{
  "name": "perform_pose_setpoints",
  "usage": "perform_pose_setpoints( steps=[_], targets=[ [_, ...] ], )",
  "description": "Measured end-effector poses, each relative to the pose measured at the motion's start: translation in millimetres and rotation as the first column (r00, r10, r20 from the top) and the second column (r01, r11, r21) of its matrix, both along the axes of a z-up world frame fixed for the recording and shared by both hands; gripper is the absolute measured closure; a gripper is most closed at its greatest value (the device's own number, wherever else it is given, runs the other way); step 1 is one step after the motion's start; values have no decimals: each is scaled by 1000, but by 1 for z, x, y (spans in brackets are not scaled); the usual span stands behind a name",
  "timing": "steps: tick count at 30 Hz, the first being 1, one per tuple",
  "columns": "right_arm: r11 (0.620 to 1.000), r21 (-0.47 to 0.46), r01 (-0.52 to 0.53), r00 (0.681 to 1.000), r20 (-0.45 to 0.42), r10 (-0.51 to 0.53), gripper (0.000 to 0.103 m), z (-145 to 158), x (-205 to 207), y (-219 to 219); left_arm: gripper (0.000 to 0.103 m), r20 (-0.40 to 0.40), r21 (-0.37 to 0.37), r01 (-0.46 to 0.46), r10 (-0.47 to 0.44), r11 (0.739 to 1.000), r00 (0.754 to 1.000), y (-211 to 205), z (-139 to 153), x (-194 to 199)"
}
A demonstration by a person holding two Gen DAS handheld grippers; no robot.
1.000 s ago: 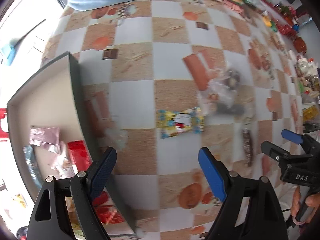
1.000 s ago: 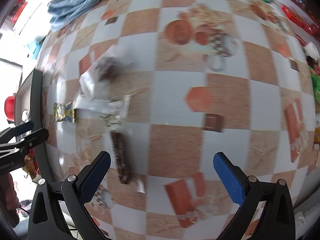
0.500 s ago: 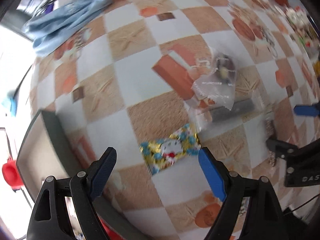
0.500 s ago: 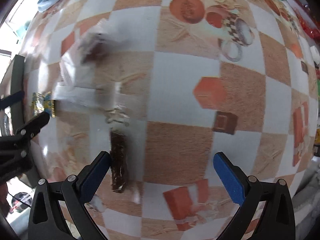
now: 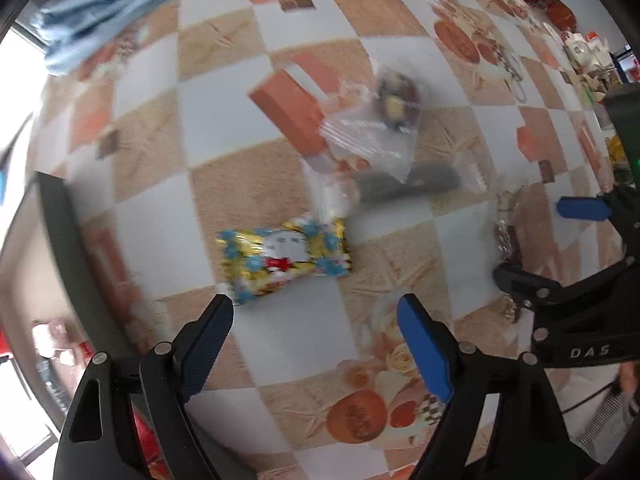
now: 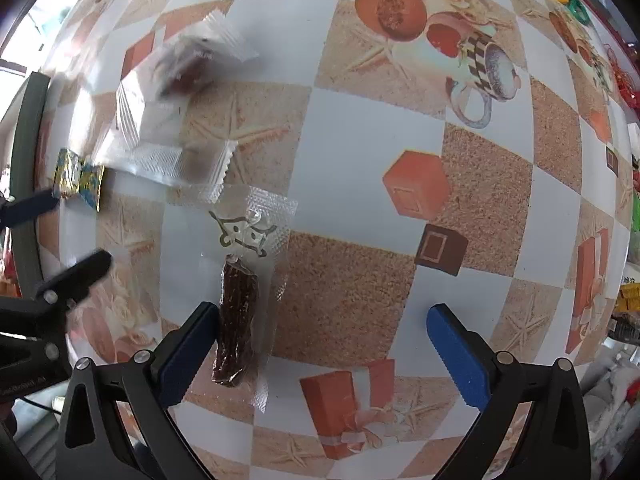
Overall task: Organize snacks
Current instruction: 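Grasp the Hello Kitty candy with the left tool while the right tool grasps the jerky stick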
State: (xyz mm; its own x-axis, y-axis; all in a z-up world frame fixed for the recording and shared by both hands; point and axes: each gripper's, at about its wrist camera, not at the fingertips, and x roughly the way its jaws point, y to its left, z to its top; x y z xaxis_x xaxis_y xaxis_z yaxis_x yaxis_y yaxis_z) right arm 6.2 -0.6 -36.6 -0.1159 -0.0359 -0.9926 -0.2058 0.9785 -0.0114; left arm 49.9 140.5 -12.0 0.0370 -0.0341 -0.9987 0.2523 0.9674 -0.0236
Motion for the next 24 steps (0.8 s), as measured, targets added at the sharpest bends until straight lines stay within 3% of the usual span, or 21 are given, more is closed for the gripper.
perform_pose_setpoints(
  steps=[3, 6, 9, 12, 15, 17, 20, 24],
  targets=[
    [999, 1, 52, 999, -16, -52, 0, -5, -4, -3, 16, 37, 14, -11, 11, 1000, 999, 8, 10, 0],
    [998, -9, 59, 998, -16, -59, 0, -8, -3, -5, 16, 16, 24, -61, 61, 998, 998, 20, 6, 27],
    [998, -3, 68, 997, -23, -68, 0, -10, -4, -5, 16, 46, 28, -82, 81, 996, 996, 32, 9, 39],
    [998, -2, 55, 998, -22, -55, 0, -11, -1, -5, 16, 94, 85, 49, -57, 995, 994, 25, 14, 39],
    [999, -7, 51, 998, -22, -51, 0, -14, 1, -12, 15, 69, 122, 242, -251, 963, 966, 10, 7, 37],
    [999, -9, 53, 998, -25, -53, 0, -16, -2, -12, 15, 45, 129, 316, -324, 940, 945, 3, 0, 39],
    [999, -8, 52, 998, -26, -52, 0, -18, -4, -10, 16, 21, 94, 317, -321, 944, 947, -7, -14, 42],
    [999, -9, 42, 999, -13, -42, 0, -18, -5, -8, 29, -7, 40, 263, -263, 964, 965, -5, -27, 53]
  ],
)
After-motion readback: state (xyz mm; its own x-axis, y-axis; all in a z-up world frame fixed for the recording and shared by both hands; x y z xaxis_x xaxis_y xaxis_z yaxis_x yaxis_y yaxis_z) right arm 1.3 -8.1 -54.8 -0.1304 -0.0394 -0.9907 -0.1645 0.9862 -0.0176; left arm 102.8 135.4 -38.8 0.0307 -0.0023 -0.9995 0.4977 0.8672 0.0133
